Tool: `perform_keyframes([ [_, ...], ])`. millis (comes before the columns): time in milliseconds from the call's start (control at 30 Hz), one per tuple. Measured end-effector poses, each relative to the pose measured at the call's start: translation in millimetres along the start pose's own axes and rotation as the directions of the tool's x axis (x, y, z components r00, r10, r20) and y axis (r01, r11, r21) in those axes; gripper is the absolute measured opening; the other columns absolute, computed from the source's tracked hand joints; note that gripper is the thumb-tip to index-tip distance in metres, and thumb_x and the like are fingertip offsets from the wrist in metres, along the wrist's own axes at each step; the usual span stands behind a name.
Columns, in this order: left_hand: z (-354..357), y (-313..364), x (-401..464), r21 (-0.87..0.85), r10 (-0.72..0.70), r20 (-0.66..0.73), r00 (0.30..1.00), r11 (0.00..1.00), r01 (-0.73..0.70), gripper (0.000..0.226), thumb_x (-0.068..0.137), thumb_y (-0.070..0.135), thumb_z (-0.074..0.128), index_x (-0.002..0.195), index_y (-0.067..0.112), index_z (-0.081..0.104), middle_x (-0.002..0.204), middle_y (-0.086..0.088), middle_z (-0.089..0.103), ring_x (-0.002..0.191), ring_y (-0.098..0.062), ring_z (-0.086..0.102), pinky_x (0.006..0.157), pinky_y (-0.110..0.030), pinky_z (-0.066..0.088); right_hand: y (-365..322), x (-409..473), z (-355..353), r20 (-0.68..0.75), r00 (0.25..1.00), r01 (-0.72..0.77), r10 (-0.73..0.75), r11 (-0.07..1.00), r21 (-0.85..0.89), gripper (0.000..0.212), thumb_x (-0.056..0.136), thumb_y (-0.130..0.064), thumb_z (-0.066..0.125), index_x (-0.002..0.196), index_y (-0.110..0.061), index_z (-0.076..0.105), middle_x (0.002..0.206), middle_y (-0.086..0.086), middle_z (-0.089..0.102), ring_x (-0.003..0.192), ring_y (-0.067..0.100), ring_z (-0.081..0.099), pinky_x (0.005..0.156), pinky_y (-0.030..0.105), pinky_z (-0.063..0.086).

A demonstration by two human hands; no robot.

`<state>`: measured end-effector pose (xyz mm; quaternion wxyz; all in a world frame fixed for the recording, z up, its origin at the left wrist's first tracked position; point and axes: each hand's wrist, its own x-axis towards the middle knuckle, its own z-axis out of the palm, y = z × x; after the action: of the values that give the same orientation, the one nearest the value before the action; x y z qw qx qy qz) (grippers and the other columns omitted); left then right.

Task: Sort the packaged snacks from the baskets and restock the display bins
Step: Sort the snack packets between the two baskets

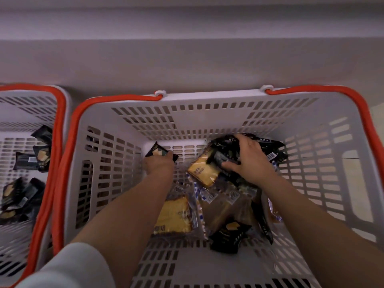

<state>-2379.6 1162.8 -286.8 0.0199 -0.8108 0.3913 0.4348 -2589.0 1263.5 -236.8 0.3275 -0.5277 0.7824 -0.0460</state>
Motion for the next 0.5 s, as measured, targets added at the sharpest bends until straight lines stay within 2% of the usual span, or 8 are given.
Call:
perform_keyframes([
  [100, 5.9, 3.0, 3.0, -0.072, -0.069, -0.005, 0.998, 0.995, 0.068, 0.061, 0.087, 0.036, 0.061, 0.132, -0.001, 0.045, 0.133, -0.018, 0.05, 0.121, -0.035, 0.048, 0.101, -0.043, 0.042, 3.4, 0.1, 0.0, 0.085, 0.996, 0.019, -0.004, 0.985, -0.173, 0.095, 0.071, -0.061, 0.068, 0.143, -0.015, 0.028, 0.141, 0.01, 0.033, 0.128, 0.028, 0.032, 0.105, 0.04, 0.034],
  [200, 12.2, 4.4, 3.2, -0.092, -0.115, -0.018, 0.993, 0.989, 0.112, 0.066, 0.085, 0.034, 0.065, 0.134, -0.002, 0.041, 0.135, -0.019, 0.048, 0.121, -0.035, 0.047, 0.101, -0.043, 0.041, 4.4, -3.5, 1.1, 0.114, 0.993, 0.047, -0.027, 0.984, -0.173, 0.095, 0.065, -0.063, 0.071, 0.139, -0.019, 0.032, 0.136, 0.008, 0.034, 0.126, 0.027, 0.034, 0.102, 0.041, 0.037],
  [233, 13.2, 4.3, 2.9, -0.004, -0.11, -0.027, 0.994, 0.994, 0.11, 0.066, 0.087, 0.035, 0.062, 0.137, 0.0, 0.037, 0.138, -0.019, 0.044, 0.124, -0.035, 0.044, 0.103, -0.042, 0.04, 4.2, -4.5, 2.1, 0.136, 0.99, 0.057, -0.032, 0.983, -0.177, 0.097, 0.062, -0.063, 0.073, 0.138, -0.02, 0.031, 0.139, 0.007, 0.033, 0.129, 0.027, 0.032, 0.103, 0.041, 0.036],
  [300, 10.8, 4.5, -1.1, 0.321, 0.007, 0.019, 1.0, 0.947, -0.012, 0.057, 0.094, 0.036, 0.05, 0.142, 0.01, 0.032, 0.145, -0.017, 0.036, 0.128, -0.034, 0.04, 0.103, -0.039, 0.037, 2.4, -5.9, 4.1, 0.173, 0.984, 0.074, -0.039, 0.976, -0.205, 0.098, 0.061, -0.061, 0.075, 0.136, -0.02, 0.028, 0.143, 0.004, 0.033, 0.132, 0.027, 0.03, 0.105, 0.043, 0.034],
  [367, 6.5, 7.4, -1.0, 0.45, 0.15, 0.11, 0.983, 0.874, -0.184, 0.05, 0.097, 0.028, 0.045, 0.143, 0.016, 0.031, 0.146, -0.014, 0.035, 0.13, -0.033, 0.039, 0.103, -0.039, 0.036, -0.5, -6.6, 5.7, 0.167, 0.984, 0.092, -0.055, 0.97, -0.226, 0.091, 0.065, -0.054, 0.075, 0.134, -0.02, 0.027, 0.142, 0.004, 0.039, 0.132, 0.027, 0.031, 0.1, 0.043, 0.038],
  [400, 5.0, 11.1, 1.3, 0.532, 0.173, 0.154, 0.973, 0.815, -0.229, 0.056, 0.095, 0.023, 0.048, 0.146, 0.017, 0.025, 0.148, -0.014, 0.032, 0.132, -0.033, 0.036, 0.103, -0.039, 0.035, -1.7, -6.9, 6.6, 0.151, 0.986, 0.104, -0.071, 0.968, -0.226, 0.086, 0.068, -0.05, 0.074, 0.134, -0.021, 0.028, 0.141, 0.004, 0.041, 0.131, 0.026, 0.032, 0.096, 0.043, 0.042],
  [467, -2.0, 20.8, 5.1, 0.599, 0.093, 0.191, 0.977, 0.777, -0.191, 0.072, 0.091, 0.02, 0.056, 0.149, 0.019, 0.013, 0.152, -0.015, 0.02, 0.137, -0.035, 0.026, 0.106, -0.04, 0.032, -5.4, -10.2, 8.2, 0.115, 0.989, 0.117, -0.093, 0.968, -0.221, 0.077, 0.074, -0.044, 0.072, 0.135, -0.023, 0.029, 0.137, 0.004, 0.046, 0.129, 0.025, 0.034, 0.089, 0.041, 0.046],
  [500, -3.6, 25.5, 6.1, 0.567, 0.037, 0.186, 0.982, 0.812, -0.138, 0.073, 0.091, 0.021, 0.057, 0.149, 0.019, 0.012, 0.154, -0.014, 0.016, 0.138, -0.034, 0.023, 0.108, -0.04, 0.03, -7.1, -12.3, 8.6, 0.093, 0.99, 0.119, -0.101, 0.97, -0.212, 0.074, 0.076, -0.043, 0.07, 0.134, -0.024, 0.03, 0.134, 0.004, 0.05, 0.127, 0.025, 0.036, 0.087, 0.04, 0.047],
])
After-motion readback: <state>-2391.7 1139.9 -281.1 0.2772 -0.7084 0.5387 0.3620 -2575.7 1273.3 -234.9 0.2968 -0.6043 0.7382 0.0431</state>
